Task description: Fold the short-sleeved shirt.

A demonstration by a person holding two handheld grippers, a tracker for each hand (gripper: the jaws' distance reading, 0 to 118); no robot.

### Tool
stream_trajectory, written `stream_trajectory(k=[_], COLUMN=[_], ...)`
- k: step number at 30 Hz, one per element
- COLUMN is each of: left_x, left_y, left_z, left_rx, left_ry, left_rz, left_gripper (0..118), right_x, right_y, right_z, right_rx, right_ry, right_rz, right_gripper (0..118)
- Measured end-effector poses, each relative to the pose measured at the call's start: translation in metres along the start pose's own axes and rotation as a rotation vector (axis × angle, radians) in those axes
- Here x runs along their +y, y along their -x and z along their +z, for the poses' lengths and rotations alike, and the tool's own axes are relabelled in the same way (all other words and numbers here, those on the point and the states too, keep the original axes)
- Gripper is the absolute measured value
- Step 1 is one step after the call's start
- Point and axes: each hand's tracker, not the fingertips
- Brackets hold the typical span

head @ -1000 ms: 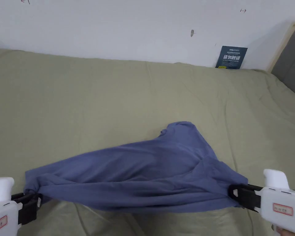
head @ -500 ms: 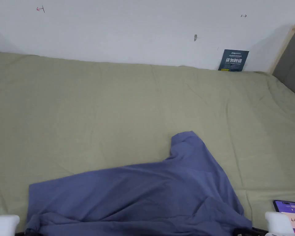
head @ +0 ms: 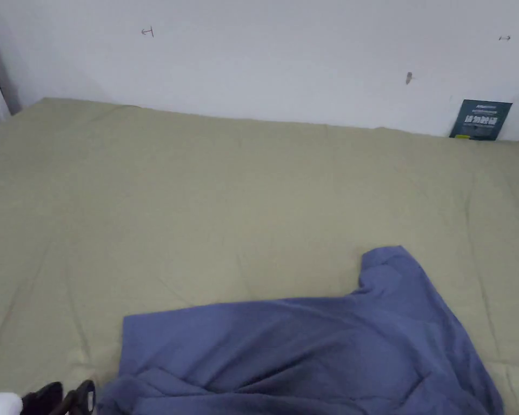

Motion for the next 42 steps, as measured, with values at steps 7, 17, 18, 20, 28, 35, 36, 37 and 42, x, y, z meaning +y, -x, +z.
stream_trajectory(k=[7,17,18,20,28,35,36,37,42], left_x=[0.042,0.082,0.086,0.085,0.071,0.086,0.087,0.088,0.095], left_y=[0.006,0.026,0.025,0.023,-0.01,-0.013,-0.01,-0.009,-0.005], left_z=[-0.078,-0.239,-0.247,-0.26,-0.281,-0.261,-0.262,-0.257,-0.235], left_rx=[-0.029,-0.02,0.01,0.029,0.111,-0.007,-0.044,-0.052,-0.099], left_ry=[0.23,0.515,0.527,0.584,0.662,0.682,0.685,0.658,0.588], left_rz=[0.005,0.144,0.159,0.163,-0.041,-0.039,-0.023,-0.003,0.039], left_gripper=[12,15,54,113,80,8,7,7,7], right_x=[0.017,0.001,0.0,-0.002,-0.005,-0.004,-0.004,-0.003,0.008], right_y=[0.019,0.028,0.026,0.024,0.017,0.017,0.016,0.016,0.007], right_z=[-0.026,-0.07,-0.072,-0.076,-0.082,-0.083,-0.085,-0.085,-0.102], right_rx=[0.081,0.15,0.15,0.151,0.149,0.17,0.17,0.17,0.175], right_ry=[0.019,0.118,0.125,0.139,0.165,0.169,0.172,0.174,0.197], right_rz=[-0.023,-0.002,-0.006,-0.016,-0.025,-0.023,-0.026,-0.029,-0.007], right_gripper=[0,0,0,0,0,0,0,0,0])
